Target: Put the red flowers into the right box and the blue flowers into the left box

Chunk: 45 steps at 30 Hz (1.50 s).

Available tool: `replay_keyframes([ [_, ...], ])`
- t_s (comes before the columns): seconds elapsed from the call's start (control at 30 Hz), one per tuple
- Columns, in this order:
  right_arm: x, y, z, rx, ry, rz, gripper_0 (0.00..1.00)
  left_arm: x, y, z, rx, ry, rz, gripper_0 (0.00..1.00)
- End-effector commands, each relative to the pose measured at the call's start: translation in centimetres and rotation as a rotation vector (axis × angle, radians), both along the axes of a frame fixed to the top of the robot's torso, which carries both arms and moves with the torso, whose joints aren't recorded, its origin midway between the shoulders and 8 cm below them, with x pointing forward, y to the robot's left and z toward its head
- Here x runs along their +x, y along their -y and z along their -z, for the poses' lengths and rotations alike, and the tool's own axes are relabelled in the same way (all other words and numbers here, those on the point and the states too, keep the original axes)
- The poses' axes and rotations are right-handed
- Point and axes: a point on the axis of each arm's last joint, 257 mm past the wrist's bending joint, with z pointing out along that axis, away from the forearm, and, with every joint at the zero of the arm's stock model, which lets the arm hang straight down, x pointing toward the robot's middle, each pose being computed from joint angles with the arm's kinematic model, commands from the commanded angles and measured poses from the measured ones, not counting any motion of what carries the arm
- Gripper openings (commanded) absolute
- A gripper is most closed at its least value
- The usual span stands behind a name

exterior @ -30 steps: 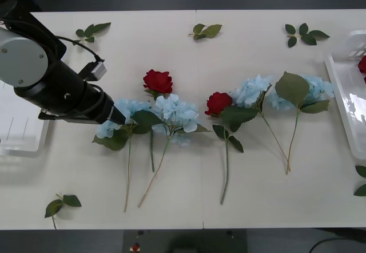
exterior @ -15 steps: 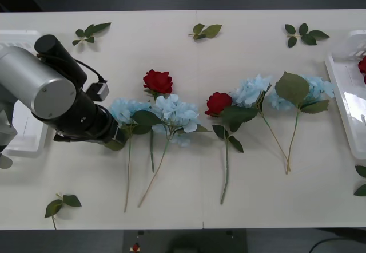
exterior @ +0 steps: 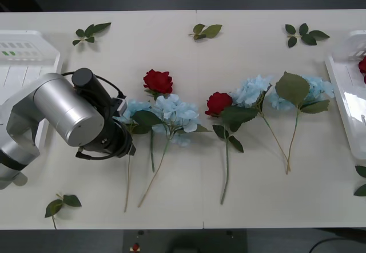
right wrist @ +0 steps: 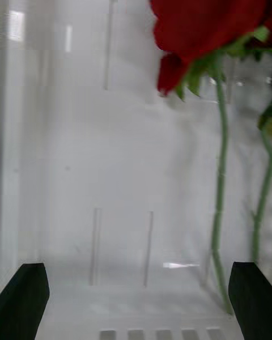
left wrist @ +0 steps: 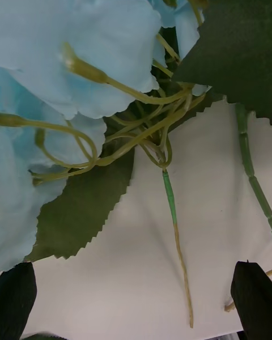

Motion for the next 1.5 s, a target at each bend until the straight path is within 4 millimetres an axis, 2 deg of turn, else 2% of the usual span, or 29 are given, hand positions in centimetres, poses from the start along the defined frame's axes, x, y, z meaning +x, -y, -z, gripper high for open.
replay_keyframes([
  [0.03,0.5,-6.2,-0.9,0.172,0.063,0.004,0.93,0.9,1.2,0.0,-0.029,0.001,-0.02,1.0],
  [0.07,0.3,-8.2,-0.8,0.233,0.078,0.005,0.95,0.9,1.3,0.3,-0.026,-0.005,-0.021,1.0],
  [0.17,-0.1,-12.0,-0.8,0.35,0.095,0.017,0.97,1.0,1.7,0.7,-0.016,-0.008,-0.012,1.0],
  [0.33,-1.6,-16.5,-0.6,0.462,0.069,0.032,0.98,1.2,2.0,1.6,0.002,0.0,0.004,1.0],
  [0.47,-1.9,-20.2,-0.7,0.571,0.052,0.06,0.98,2.0,2.2,2.6,0.009,0.009,0.008,1.0],
  [0.57,-1.9,-22.0,-0.4,0.604,0.04,0.075,0.98,2.4,2.3,3.4,0.015,0.013,0.013,1.0],
  [0.87,-1.1,-24.6,1.3,0.518,0.0,0.072,0.98,2.6,2.3,3.5,0.026,0.021,0.021,1.0],
  [0.9,-0.7,-25.1,1.4,0.511,0.0,0.07,0.98,2.6,2.3,3.5,0.026,0.022,0.024,0.9],
  [0.93,-0.3,-25.8,1.5,0.513,-0.003,0.07,0.98,2.6,2.3,3.5,0.027,0.021,0.023,0.75],
  [0.97,-0.2,-26.0,1.6,0.51,-0.006,0.069,0.98,2.6,2.3,3.5,0.026,0.022,0.025,0.67],
  [1.0,0.3,-26.6,1.6,0.509,-0.005,0.065,0.98,2.6,2.3,3.5,0.027,0.022,0.027,0.38],
  [1.03,0.5,-26.8,1.6,0.505,-0.004,0.063,0.98,2.6,2.2,3.5,0.029,0.023,0.026,0.22],
  [1.07,0.8,-27.3,1.8,0.497,-0.008,0.058,0.98,2.6,2.2,3.5,0.029,0.023,0.027,0.0],
  [1.3,1.9,-28.6,3.6,0.388,-0.027,0.015,0.98,2.6,2.3,3.5,0.03,0.024,0.032,0.0],
  [1.4,2.3,-28.0,4.5,0.365,-0.046,0.03,0.98,2.7,2.5,3.1,0.027,0.033,0.039,0.0],
  [1.5,2.2,-26.4,4.4,0.341,-0.055,0.045,0.98,2.9,2.7,2.7,0.022,0.044,0.043,0.0],
])
